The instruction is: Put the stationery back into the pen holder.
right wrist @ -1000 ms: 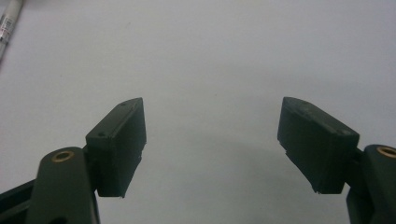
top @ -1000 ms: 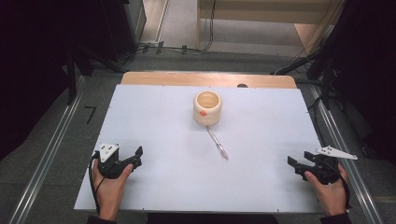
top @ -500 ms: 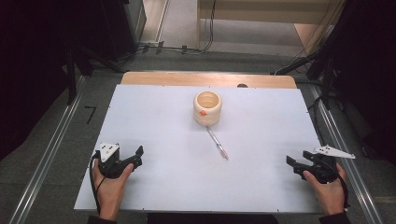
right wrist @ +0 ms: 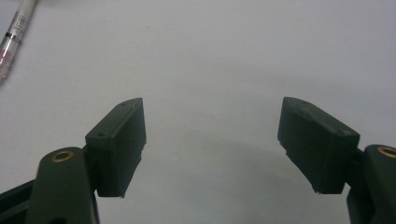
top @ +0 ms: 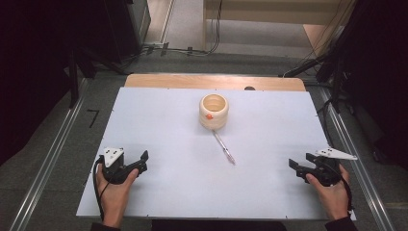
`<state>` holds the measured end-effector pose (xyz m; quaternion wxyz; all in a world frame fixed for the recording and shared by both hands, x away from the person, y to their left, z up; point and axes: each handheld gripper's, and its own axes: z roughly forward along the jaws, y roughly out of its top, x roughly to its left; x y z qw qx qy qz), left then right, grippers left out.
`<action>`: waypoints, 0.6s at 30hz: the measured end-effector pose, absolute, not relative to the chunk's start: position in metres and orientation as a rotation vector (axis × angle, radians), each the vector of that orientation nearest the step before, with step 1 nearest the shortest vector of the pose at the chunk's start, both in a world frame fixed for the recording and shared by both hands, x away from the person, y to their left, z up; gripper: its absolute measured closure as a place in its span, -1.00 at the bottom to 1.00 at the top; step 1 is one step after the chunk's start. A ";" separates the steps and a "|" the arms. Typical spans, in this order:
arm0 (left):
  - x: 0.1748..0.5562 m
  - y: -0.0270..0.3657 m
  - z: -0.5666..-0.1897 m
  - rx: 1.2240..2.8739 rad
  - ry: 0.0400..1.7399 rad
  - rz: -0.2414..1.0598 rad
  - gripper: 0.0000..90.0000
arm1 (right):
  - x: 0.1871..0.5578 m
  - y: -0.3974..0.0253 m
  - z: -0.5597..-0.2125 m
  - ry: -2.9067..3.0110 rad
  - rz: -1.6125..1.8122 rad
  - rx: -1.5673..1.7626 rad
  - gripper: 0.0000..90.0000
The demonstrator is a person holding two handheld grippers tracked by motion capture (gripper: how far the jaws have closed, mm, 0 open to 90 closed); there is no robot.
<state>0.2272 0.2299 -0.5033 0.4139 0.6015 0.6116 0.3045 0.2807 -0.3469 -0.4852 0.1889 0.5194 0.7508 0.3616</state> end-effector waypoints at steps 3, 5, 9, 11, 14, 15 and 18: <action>0.228 0.230 -0.503 1.510 1.538 0.765 -0.75 | 0.283 -0.342 -0.485 2.123 1.018 1.446 -0.51; 0.228 0.229 -0.503 1.512 1.537 0.766 -0.75 | 0.284 -0.339 -0.484 2.126 1.020 1.439 -0.51; 0.228 0.229 -0.503 1.513 1.536 0.763 -0.75 | 0.287 -0.335 -0.485 2.134 1.015 1.431 -0.51; 0.229 0.228 -0.504 1.515 1.536 0.762 -0.75 | 0.288 -0.334 -0.485 2.138 1.014 1.429 -0.51; 0.229 0.228 -0.504 1.514 1.536 0.761 -0.75 | 0.289 -0.332 -0.486 2.145 1.012 1.421 -0.51; 0.229 0.228 -0.504 1.514 1.536 0.761 -0.75 | 0.289 -0.332 -0.486 2.145 1.012 1.421 -0.51; 0.229 0.228 -0.504 1.516 1.537 0.760 -0.75 | 0.290 -0.328 -0.485 2.150 1.012 1.413 -0.51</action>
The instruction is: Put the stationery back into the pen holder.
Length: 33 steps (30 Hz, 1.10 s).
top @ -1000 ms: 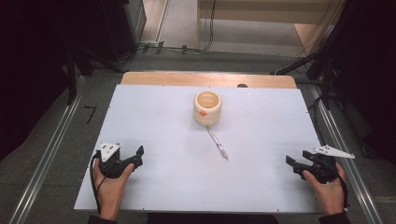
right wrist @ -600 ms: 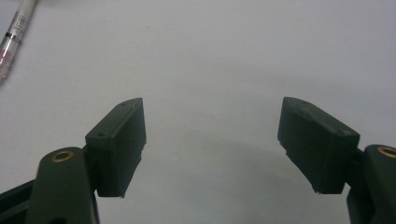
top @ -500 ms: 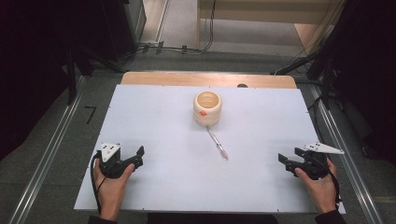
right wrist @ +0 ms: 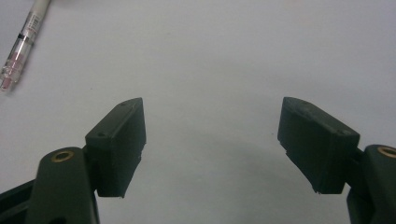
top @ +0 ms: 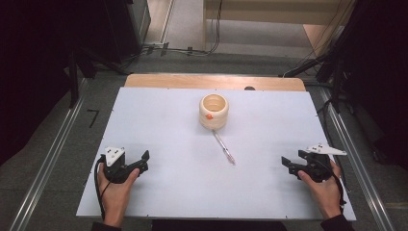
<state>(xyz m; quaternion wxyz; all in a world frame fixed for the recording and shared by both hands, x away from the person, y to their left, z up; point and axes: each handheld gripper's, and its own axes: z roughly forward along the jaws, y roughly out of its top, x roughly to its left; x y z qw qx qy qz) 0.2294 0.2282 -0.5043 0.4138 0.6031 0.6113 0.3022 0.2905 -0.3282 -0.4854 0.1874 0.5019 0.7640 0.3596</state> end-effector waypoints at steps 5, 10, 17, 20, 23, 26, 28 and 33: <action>0.229 0.228 -0.504 1.516 1.535 0.758 -0.75 | 0.292 -0.322 -0.485 2.162 1.006 1.388 -0.51; 0.229 0.228 -0.504 1.515 1.535 0.759 -0.75 | 0.293 -0.317 -0.485 2.168 1.001 1.375 -0.51; 0.230 0.228 -0.505 1.517 1.535 0.758 -0.75 | 0.295 -0.313 -0.484 2.175 1.005 1.363 -0.51; 0.230 0.228 -0.505 1.520 1.535 0.755 -0.75 | 0.296 -0.311 -0.484 2.177 1.007 1.359 -0.51; 0.230 0.227 -0.505 1.523 1.536 0.756 -0.75 | 0.298 -0.308 -0.484 2.179 1.010 1.353 -0.51; 0.230 0.227 -0.505 1.524 1.536 0.755 -0.75 | 0.300 -0.305 -0.483 2.186 1.010 1.345 -0.51; 0.230 0.227 -0.505 1.523 1.537 0.754 -0.75 | 0.301 -0.302 -0.483 2.190 1.011 1.338 -0.51; 0.230 0.227 -0.506 1.523 1.536 0.753 -0.75 | 0.304 -0.295 -0.483 2.203 1.008 1.319 -0.51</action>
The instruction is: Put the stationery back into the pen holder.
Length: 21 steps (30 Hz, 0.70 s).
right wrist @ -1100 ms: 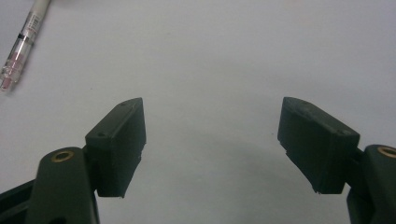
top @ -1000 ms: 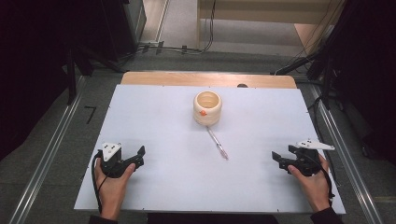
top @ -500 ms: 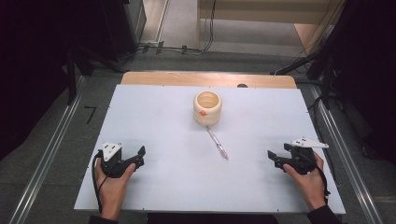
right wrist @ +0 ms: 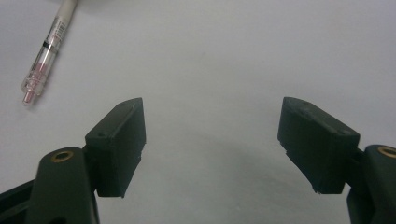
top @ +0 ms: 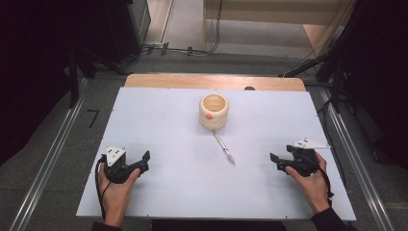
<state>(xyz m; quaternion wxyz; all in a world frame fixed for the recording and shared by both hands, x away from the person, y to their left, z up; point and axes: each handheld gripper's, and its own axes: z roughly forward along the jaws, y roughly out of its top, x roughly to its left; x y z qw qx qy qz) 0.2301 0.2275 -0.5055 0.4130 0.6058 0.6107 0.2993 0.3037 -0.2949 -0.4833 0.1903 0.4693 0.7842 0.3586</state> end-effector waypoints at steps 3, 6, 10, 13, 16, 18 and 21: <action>0.230 0.228 -0.506 1.523 1.537 0.752 -0.75 | 0.305 -0.291 -0.484 2.212 1.003 1.313 -0.51; 0.230 0.228 -0.506 1.524 1.537 0.753 -0.75 | 0.306 -0.288 -0.484 2.212 1.002 1.307 -0.51; 0.230 0.227 -0.506 1.524 1.536 0.751 -0.75 | 0.308 -0.286 -0.484 2.219 1.003 1.301 -0.51; 0.230 0.227 -0.506 1.524 1.536 0.752 -0.75 | 0.309 -0.284 -0.484 2.220 1.007 1.300 -0.51; 0.231 0.227 -0.506 1.527 1.536 0.752 -0.75 | 0.311 -0.280 -0.484 2.226 1.005 1.294 -0.51; 0.231 0.227 -0.506 1.526 1.535 0.752 -0.75 | 0.312 -0.278 -0.484 2.229 1.007 1.287 -0.51; 0.231 0.227 -0.506 1.527 1.536 0.752 -0.75 | 0.314 -0.274 -0.484 2.238 1.009 1.279 -0.51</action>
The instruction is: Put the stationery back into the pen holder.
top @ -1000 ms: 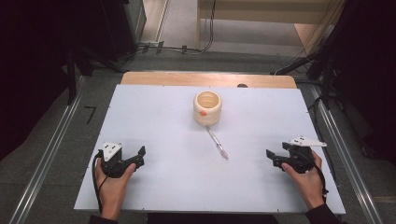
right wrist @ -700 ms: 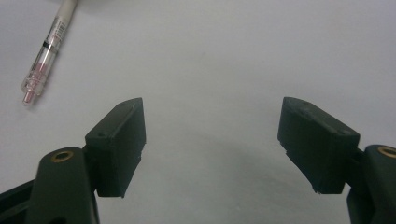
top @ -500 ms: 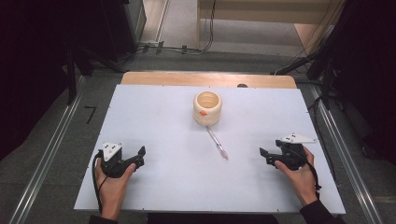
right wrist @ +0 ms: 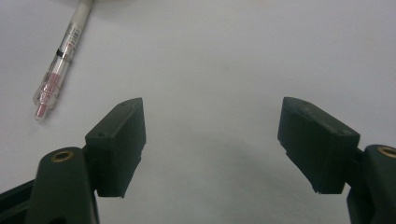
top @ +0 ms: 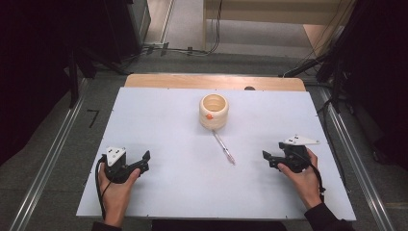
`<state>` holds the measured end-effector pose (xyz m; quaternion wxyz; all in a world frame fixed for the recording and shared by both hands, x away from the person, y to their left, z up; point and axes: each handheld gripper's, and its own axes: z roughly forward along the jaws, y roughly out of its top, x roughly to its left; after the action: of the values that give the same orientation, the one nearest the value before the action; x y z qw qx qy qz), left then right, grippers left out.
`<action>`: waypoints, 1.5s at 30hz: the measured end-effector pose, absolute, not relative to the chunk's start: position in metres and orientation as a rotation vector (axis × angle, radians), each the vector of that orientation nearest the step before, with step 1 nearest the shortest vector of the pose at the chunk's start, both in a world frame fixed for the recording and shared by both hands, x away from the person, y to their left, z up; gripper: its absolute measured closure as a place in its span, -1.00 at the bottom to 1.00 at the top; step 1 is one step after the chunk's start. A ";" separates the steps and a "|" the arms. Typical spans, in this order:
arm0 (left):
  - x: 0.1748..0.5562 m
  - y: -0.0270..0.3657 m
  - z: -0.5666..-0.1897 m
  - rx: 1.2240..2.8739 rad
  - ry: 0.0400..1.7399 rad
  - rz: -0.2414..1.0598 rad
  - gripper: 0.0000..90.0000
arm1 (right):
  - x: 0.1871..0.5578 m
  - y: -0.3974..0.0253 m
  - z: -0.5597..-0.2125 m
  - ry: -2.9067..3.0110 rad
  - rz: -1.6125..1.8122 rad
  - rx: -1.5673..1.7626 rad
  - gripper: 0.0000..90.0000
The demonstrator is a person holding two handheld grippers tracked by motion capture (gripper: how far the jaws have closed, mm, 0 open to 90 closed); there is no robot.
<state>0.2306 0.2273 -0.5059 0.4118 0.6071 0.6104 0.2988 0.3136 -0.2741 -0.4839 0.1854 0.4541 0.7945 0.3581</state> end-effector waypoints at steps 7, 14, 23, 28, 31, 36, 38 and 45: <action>0.231 0.227 -0.506 1.524 1.536 0.750 -0.75 | 0.317 -0.266 -0.484 2.248 1.008 1.270 -0.51; 0.231 0.227 -0.506 1.527 1.534 0.745 -0.75 | 0.320 -0.259 -0.484 2.255 1.016 1.260 -0.51; 0.231 0.227 -0.507 1.527 1.535 0.746 -0.75 | 0.324 -0.252 -0.484 2.268 1.021 1.249 -0.51; 0.232 0.227 -0.507 1.526 1.539 0.746 -0.75 | 0.326 -0.248 -0.484 2.274 1.021 1.245 -0.51; 0.232 0.227 -0.507 1.526 1.538 0.745 -0.75 | 0.327 -0.246 -0.484 2.276 1.021 1.244 -0.51; 0.233 0.226 -0.507 1.526 1.536 0.743 -0.75 | 0.330 -0.241 -0.486 2.291 1.017 1.233 -0.51; 0.233 0.226 -0.507 1.525 1.536 0.743 -0.75 | 0.330 -0.239 -0.486 2.292 1.018 1.231 -0.50; 0.232 0.227 -0.507 1.525 1.536 0.743 -0.75 | 0.334 -0.231 -0.486 2.299 1.019 1.225 -0.50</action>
<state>0.2322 0.2271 -0.5069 0.4138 0.6065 0.6111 0.2957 0.3340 -0.2310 -0.4857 0.1716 0.4315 0.8097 0.3588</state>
